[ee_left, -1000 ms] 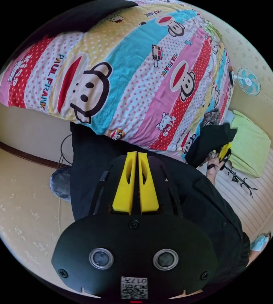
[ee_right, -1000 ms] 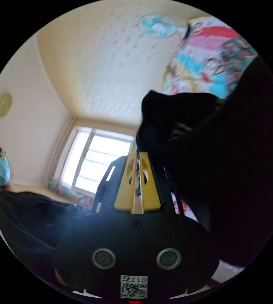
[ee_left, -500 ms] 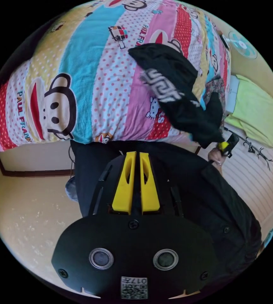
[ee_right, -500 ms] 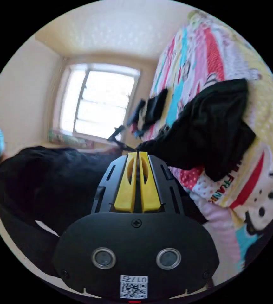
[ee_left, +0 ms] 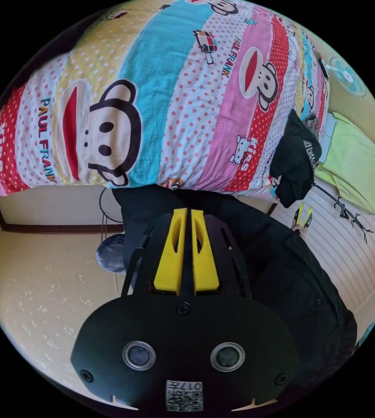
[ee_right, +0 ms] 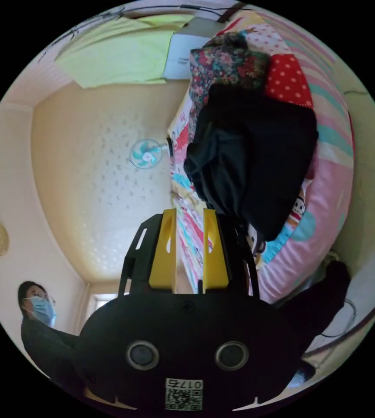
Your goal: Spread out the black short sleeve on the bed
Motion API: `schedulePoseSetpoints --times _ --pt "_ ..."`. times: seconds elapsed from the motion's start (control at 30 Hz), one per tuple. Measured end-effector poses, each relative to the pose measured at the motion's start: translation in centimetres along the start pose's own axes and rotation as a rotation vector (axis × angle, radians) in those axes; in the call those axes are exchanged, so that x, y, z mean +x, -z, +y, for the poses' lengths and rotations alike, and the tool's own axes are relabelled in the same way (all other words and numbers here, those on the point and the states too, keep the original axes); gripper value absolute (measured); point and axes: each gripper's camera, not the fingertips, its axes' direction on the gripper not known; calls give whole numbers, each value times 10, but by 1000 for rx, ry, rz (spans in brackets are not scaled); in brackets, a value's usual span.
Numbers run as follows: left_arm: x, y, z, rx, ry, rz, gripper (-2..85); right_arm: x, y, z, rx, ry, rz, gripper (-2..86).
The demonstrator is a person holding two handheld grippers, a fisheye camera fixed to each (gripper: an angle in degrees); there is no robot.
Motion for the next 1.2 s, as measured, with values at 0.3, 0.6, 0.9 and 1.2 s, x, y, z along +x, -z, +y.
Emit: schedulePoseSetpoints --times 0.3,0.6,0.9,1.2 --pt "-19 -48 7 -1 -55 -83 2 -95 -142 -86 -202 513 707 122" --pt "-22 -110 22 79 -119 5 14 -63 -197 16 -433 656 507 41" --pt "127 -67 87 295 -766 338 108 -153 -176 261 -609 1010 -210 28" --pt "131 -11 251 662 -833 127 161 -229 -186 440 -517 1192 -389 26"
